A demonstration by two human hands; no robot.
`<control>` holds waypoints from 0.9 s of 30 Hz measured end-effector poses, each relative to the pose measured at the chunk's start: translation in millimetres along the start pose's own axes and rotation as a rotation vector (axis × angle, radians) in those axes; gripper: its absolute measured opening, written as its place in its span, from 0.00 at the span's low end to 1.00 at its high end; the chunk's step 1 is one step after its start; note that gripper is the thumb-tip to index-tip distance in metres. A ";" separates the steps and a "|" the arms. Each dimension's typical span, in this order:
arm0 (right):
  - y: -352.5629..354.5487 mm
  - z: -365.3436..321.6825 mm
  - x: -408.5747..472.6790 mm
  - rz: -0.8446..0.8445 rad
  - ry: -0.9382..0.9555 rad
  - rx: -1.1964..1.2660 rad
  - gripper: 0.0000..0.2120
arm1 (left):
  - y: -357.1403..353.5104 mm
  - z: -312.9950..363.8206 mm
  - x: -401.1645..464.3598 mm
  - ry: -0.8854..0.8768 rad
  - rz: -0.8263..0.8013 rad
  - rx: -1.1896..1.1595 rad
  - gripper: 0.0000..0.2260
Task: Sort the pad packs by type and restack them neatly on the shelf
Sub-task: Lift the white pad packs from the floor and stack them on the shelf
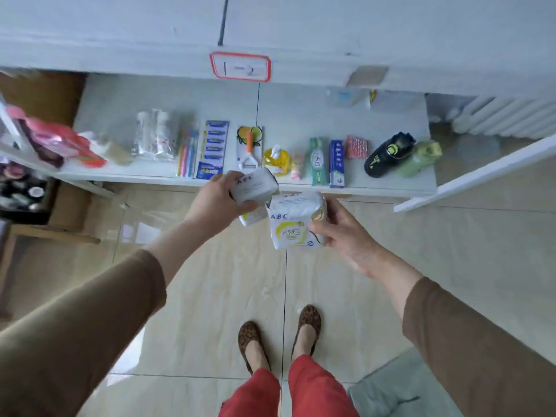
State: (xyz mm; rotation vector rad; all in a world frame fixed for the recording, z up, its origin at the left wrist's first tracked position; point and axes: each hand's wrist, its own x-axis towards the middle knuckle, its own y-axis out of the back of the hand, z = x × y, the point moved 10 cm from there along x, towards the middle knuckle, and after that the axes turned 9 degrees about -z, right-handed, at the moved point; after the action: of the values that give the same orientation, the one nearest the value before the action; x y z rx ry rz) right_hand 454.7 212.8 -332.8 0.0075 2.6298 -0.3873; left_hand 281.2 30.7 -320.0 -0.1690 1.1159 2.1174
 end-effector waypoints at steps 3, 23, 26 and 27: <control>-16.2 -67.7 -24.5 -0.023 0.059 0.026 0.16 | 60.3 54.8 -23.1 -0.039 0.079 0.003 0.31; 109.7 -357.6 14.1 0.103 0.353 -0.219 0.26 | 254.2 331.0 108.9 -0.312 0.268 0.234 0.28; 130.5 -373.2 38.2 0.100 0.330 -0.249 0.27 | 262.8 348.4 150.2 -0.310 0.276 0.282 0.29; 135.7 -376.8 46.1 0.096 0.322 -0.253 0.27 | 266.2 352.6 163.3 -0.305 0.279 0.305 0.29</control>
State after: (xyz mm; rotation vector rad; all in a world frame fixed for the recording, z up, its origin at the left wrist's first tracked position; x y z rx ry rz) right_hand 250.8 443.1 -72.3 0.1222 2.9636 -0.0183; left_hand 61.0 290.8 5.2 0.4614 1.3133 2.0837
